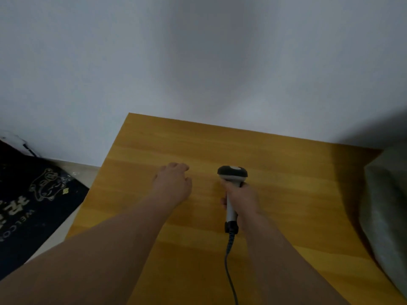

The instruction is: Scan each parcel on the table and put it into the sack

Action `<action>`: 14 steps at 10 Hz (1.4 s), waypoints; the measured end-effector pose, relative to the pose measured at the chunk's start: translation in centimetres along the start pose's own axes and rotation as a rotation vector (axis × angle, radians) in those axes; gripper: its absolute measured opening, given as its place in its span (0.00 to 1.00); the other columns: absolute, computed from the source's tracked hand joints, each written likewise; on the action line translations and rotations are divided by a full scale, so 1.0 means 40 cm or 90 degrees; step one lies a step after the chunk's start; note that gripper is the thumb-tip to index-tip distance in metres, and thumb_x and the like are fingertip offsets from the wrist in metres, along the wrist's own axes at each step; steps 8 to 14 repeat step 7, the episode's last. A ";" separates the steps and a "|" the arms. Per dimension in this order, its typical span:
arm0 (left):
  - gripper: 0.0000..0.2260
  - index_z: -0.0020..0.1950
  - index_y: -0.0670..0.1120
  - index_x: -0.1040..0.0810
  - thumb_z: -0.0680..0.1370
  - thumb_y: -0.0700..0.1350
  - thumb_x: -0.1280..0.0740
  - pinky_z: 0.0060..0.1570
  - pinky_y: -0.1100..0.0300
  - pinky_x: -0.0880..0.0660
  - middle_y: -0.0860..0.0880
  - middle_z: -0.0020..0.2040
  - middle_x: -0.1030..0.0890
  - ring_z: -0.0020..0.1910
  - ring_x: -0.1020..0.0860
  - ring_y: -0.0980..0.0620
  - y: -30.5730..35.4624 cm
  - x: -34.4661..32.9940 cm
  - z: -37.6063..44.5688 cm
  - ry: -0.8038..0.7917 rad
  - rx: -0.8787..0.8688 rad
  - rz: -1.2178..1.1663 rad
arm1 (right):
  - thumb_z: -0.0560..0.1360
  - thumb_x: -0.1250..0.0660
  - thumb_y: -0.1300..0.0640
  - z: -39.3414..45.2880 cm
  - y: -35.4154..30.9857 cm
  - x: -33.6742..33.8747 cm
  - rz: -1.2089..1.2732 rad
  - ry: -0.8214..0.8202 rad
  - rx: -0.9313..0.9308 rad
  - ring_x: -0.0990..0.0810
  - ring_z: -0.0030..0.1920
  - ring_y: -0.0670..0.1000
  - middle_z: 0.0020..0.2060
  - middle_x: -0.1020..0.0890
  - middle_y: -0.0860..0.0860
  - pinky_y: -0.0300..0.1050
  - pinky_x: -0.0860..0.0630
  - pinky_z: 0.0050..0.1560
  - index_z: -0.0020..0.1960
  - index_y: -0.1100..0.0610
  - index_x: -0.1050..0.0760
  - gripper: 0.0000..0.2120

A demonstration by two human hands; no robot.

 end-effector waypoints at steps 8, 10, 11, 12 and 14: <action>0.20 0.75 0.51 0.35 0.82 0.50 0.41 0.70 0.45 0.36 0.48 0.74 0.35 0.73 0.38 0.45 0.067 -0.046 0.039 -0.049 -0.027 0.007 | 0.79 0.32 0.52 0.057 0.036 0.062 -0.110 0.028 -0.037 0.25 0.61 0.57 0.68 0.27 0.58 0.48 0.29 0.53 0.78 0.61 0.40 0.32; 0.20 0.75 0.51 0.35 0.82 0.50 0.41 0.70 0.45 0.36 0.48 0.74 0.35 0.73 0.38 0.45 0.067 -0.046 0.039 -0.049 -0.027 0.007 | 0.79 0.32 0.52 0.057 0.036 0.062 -0.110 0.028 -0.037 0.25 0.61 0.57 0.68 0.27 0.58 0.48 0.29 0.53 0.78 0.61 0.40 0.32; 0.20 0.75 0.51 0.35 0.82 0.50 0.41 0.70 0.45 0.36 0.48 0.74 0.35 0.73 0.38 0.45 0.067 -0.046 0.039 -0.049 -0.027 0.007 | 0.79 0.32 0.52 0.057 0.036 0.062 -0.110 0.028 -0.037 0.25 0.61 0.57 0.68 0.27 0.58 0.48 0.29 0.53 0.78 0.61 0.40 0.32; 0.20 0.75 0.51 0.35 0.82 0.50 0.41 0.70 0.45 0.36 0.48 0.74 0.35 0.73 0.38 0.45 0.067 -0.046 0.039 -0.049 -0.027 0.007 | 0.79 0.32 0.52 0.057 0.036 0.062 -0.110 0.028 -0.037 0.25 0.61 0.57 0.68 0.27 0.58 0.48 0.29 0.53 0.78 0.61 0.40 0.32; 0.20 0.75 0.51 0.35 0.82 0.50 0.41 0.70 0.45 0.36 0.48 0.74 0.35 0.73 0.38 0.45 0.067 -0.046 0.039 -0.049 -0.027 0.007 | 0.79 0.32 0.52 0.057 0.036 0.062 -0.110 0.028 -0.037 0.25 0.61 0.57 0.68 0.27 0.58 0.48 0.29 0.53 0.78 0.61 0.40 0.32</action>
Point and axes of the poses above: each hand's wrist, its own z-axis towards the middle knuckle, its own x-axis out of the back of the hand, y = z × x, the point moved 9 cm from there along z, towards the middle knuckle
